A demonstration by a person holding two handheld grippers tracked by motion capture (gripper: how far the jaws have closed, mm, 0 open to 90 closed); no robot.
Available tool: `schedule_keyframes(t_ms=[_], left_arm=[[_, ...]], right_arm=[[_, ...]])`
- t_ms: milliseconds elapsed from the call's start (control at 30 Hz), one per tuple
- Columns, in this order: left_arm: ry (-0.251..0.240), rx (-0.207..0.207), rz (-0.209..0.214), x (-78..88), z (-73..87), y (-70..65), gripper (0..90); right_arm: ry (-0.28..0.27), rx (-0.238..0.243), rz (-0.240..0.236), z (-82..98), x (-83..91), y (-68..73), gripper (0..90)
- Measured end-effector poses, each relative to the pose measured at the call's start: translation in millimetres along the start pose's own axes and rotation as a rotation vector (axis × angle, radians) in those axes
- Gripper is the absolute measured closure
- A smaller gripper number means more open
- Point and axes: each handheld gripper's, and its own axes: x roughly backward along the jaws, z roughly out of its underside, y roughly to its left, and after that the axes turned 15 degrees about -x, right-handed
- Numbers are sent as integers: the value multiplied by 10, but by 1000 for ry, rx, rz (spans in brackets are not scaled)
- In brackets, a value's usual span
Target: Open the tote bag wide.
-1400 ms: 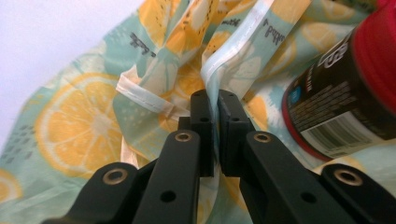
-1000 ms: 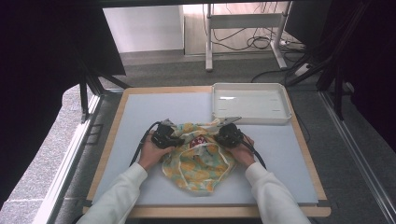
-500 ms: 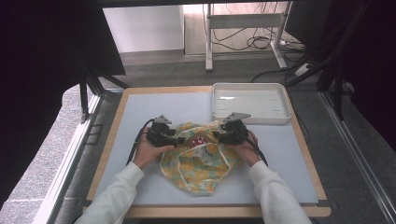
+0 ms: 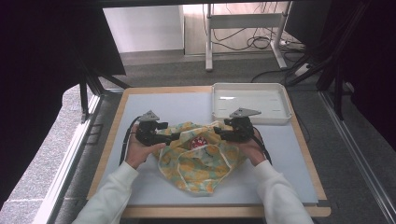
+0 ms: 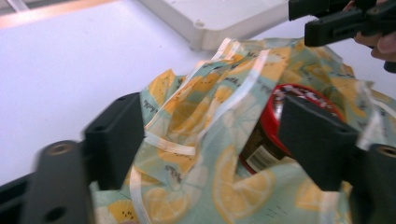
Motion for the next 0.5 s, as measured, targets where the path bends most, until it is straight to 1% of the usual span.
schedule_keyframes(t_ms=[33,67,200,233,267,333,400,467,500], left_arm=[[-3,-30,-6,47,-15,-51,320],[-4,-43,-6,62,-22,-76,359],[-2,-76,7,81,-43,-151,520],[-3,-78,15,82,-45,-160,566],[-2,-80,25,84,-46,-167,617],[9,-90,35,86,-44,-175,717],[22,-90,53,78,-36,-181,800],[46,-93,68,55,-24,-188,852],[53,-92,76,38,-16,-195,869]], right_arm=[[-6,-4,-9,-13,40,10,391],[-12,-5,-18,-25,81,21,387],[-30,-3,-47,-62,225,78,376],[-32,0,-50,-66,252,95,379],[-36,8,-52,-67,276,111,402],[-27,17,-78,-70,314,132,494],[-6,23,-104,-70,329,152,610],[19,26,-116,-64,324,161,742],[34,26,-123,-60,313,161,794]])
